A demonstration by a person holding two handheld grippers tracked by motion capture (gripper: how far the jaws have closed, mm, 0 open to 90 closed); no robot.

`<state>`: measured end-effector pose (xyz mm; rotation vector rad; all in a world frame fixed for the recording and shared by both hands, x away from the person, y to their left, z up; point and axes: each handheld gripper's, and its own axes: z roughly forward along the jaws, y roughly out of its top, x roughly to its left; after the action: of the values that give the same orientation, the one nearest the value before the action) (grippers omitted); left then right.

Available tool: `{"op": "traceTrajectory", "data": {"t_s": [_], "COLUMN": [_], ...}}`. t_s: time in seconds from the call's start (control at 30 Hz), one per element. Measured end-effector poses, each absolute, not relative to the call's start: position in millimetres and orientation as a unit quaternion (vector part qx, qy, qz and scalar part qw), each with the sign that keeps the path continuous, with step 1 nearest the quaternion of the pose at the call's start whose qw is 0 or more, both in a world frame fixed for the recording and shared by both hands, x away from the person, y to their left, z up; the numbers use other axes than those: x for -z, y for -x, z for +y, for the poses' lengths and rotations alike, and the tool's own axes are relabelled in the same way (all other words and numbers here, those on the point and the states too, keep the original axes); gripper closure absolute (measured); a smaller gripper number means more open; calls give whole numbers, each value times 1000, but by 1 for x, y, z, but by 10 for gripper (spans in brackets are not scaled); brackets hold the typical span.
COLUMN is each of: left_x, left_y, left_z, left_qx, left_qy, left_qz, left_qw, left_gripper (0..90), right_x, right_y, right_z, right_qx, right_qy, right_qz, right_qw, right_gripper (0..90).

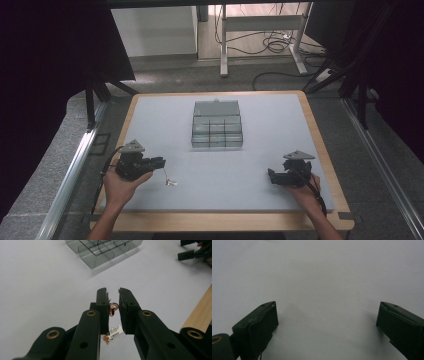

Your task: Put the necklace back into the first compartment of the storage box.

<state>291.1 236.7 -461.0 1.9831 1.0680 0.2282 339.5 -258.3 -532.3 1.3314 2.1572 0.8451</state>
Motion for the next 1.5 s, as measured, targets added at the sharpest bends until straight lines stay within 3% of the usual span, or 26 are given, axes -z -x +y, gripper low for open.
{"op": "traceTrajectory", "data": {"t_s": [0.73,1.5], "left_x": [387,343], "left_y": [-320,-341], "left_z": [238,236], "left_qx": [-114,-127], "left_qy": [-775,-761], "left_qz": [416,417], "left_qw": [463,481], "left_gripper": [795,795], "right_x": [532,532], "right_y": [-340,-340], "right_z": [-259,-259], "right_qx": [-308,-308], "right_qy": [-484,-484], "right_qz": [786,786], "right_qw": [231,231], "right_gripper": [34,34]}}
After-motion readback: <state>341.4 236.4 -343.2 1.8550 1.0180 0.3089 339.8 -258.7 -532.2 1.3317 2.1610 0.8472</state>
